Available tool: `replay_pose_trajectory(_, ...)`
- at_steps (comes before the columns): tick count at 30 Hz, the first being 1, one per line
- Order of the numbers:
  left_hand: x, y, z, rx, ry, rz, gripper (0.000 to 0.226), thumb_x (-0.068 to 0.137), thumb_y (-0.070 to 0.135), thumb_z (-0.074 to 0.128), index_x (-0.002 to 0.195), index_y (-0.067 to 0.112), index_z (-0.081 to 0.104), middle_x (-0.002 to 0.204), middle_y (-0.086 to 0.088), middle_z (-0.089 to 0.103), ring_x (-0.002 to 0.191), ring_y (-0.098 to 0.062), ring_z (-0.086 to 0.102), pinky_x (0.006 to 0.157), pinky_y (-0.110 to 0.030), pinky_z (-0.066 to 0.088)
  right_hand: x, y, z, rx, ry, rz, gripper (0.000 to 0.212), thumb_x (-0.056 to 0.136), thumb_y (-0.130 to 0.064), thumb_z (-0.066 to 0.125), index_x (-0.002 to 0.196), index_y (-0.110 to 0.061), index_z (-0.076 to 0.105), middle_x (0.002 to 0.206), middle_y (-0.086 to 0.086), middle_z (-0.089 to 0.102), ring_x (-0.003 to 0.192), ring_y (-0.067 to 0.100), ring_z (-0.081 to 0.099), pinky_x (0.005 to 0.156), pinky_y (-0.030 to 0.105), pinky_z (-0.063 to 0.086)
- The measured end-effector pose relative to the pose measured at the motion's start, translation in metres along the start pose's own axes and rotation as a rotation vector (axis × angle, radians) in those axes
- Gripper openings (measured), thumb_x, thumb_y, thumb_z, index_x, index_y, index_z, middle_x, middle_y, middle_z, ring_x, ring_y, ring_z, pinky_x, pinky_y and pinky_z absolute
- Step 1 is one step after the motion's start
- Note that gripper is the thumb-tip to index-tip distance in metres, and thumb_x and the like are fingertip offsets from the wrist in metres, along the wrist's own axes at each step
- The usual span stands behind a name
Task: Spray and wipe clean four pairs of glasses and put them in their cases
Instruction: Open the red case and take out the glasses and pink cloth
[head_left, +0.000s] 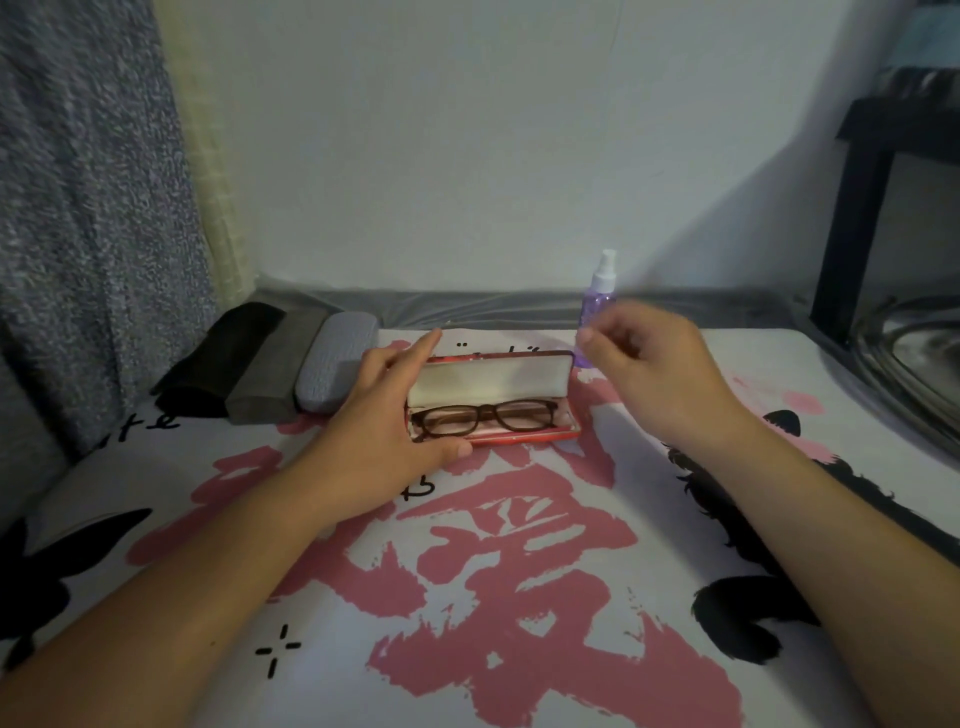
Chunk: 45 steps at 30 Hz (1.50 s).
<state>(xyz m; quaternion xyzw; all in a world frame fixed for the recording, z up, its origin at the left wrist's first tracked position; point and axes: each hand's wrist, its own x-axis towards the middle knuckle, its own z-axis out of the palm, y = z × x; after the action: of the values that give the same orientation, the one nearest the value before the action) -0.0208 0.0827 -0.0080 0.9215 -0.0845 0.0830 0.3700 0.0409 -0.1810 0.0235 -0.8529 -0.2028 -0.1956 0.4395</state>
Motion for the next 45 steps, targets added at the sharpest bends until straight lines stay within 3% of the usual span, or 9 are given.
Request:
replay_pose_trajectory(4, -0.001, -0.003, -0.004, 0.012, -0.020, -0.004, 0.107, 0.079, 0.045, 0.081, 0.155, 0.054, 0.006, 0.147, 0.026, 0.019, 0.134, 0.001, 0.028, 0.107, -0.021, 0.028, -0.009, 0.003, 0.004, -0.148, -0.291, 0.006, 0.012, 0.094, -0.016, 0.069, 0.098, -0.022, 0.079, 0.093, -0.008, 0.074, 0.085, 0.005, 0.066, 0.081, 0.021, 0.052)
replay_pose_trajectory(7, 0.000, -0.005, -0.003, -0.006, -0.024, -0.002, 0.108, 0.078, 0.043, 0.083, 0.154, 0.055, 0.007, 0.150, 0.021, 0.022, 0.137, -0.002, 0.030, 0.109, -0.023, 0.030, -0.006, 0.001, 0.011, -0.188, -0.279, 0.015, 0.017, 0.092, -0.017, 0.071, 0.105, -0.024, 0.079, 0.098, -0.010, 0.072, 0.089, 0.004, 0.064, 0.080, 0.011, 0.047)
replay_pose_trajectory(13, -0.001, -0.005, -0.004, -0.034, -0.038, -0.001, 0.109, 0.079, 0.038, 0.084, 0.153, 0.057, 0.007, 0.151, 0.020, 0.023, 0.138, -0.004, 0.031, 0.111, -0.024, 0.030, -0.008, -0.005, 0.018, -0.304, -0.289, -0.011, 0.020, 0.089, -0.011, 0.073, 0.102, -0.025, 0.080, 0.095, -0.006, 0.070, 0.084, 0.009, 0.062, 0.084, 0.023, 0.050)
replay_pose_trajectory(27, -0.004, -0.003, -0.004, -0.034, -0.048, 0.048, 0.106, 0.078, 0.034, 0.086, 0.149, 0.063, 0.012, 0.148, 0.021, 0.028, 0.138, -0.004, 0.035, 0.116, -0.033, 0.037, -0.012, -0.012, 0.020, -0.250, -0.283, 0.126, 0.023, 0.089, -0.006, 0.071, 0.103, -0.023, 0.079, 0.084, -0.014, 0.062, 0.075, -0.002, 0.056, 0.071, 0.009, 0.044)
replay_pose_trajectory(30, -0.003, -0.004, -0.004, -0.074, -0.051, 0.043, 0.105, 0.077, 0.034, 0.087, 0.149, 0.063, 0.016, 0.151, 0.017, 0.032, 0.139, -0.005, 0.037, 0.117, -0.038, 0.037, -0.010, -0.011, 0.010, -0.151, -0.162, 0.129, 0.021, 0.091, -0.005, 0.069, 0.104, -0.018, 0.079, 0.087, -0.011, 0.066, 0.080, 0.003, 0.061, 0.079, 0.016, 0.048)
replay_pose_trajectory(34, -0.005, 0.000, -0.004, -0.093, -0.030, 0.044, 0.105, 0.074, 0.032, 0.089, 0.150, 0.058, 0.021, 0.153, 0.016, 0.035, 0.141, -0.002, 0.036, 0.120, -0.038, 0.034, -0.009, -0.006, 0.003, -0.028, -0.021, 0.002, 0.020, 0.091, -0.002, 0.069, 0.099, -0.018, 0.077, 0.086, -0.018, 0.062, 0.077, -0.004, 0.059, 0.074, 0.010, 0.043)
replay_pose_trajectory(37, -0.017, -0.002, -0.013, -0.091, -0.043, 0.033, 0.105, 0.072, 0.035, 0.090, 0.151, 0.056, 0.023, 0.155, 0.019, 0.036, 0.140, 0.002, 0.036, 0.119, -0.035, 0.036, -0.011, -0.005, 0.007, 0.221, -0.069, 0.090, 0.030, 0.092, 0.002, 0.067, 0.087, -0.027, 0.073, 0.087, -0.006, 0.072, 0.081, 0.015, 0.066, 0.077, 0.027, 0.052)
replay_pose_trajectory(42, -0.064, -0.028, -0.054, -0.045, 0.037, -0.067, 0.101, 0.072, 0.017, 0.091, 0.141, 0.062, 0.032, 0.141, 0.015, 0.043, 0.116, 0.002, 0.056, 0.096, -0.032, 0.056, -0.019, -0.017, 0.013, 0.497, -0.216, 0.172, 0.030, 0.091, 0.005, 0.063, 0.083, -0.021, 0.075, 0.074, -0.005, 0.074, 0.071, 0.010, 0.067, 0.072, 0.019, 0.055)
replay_pose_trajectory(45, -0.084, -0.053, -0.084, 0.072, 0.137, -0.075, 0.101, 0.069, 0.012, 0.091, 0.140, 0.057, 0.034, 0.137, 0.010, 0.044, 0.121, 0.003, 0.050, 0.106, -0.018, 0.042, -0.022, -0.026, 0.019, 0.517, -0.268, 0.169, 0.023, 0.091, 0.004, 0.063, 0.087, -0.016, 0.075, 0.070, -0.003, 0.073, 0.063, 0.007, 0.066, 0.065, 0.015, 0.054)
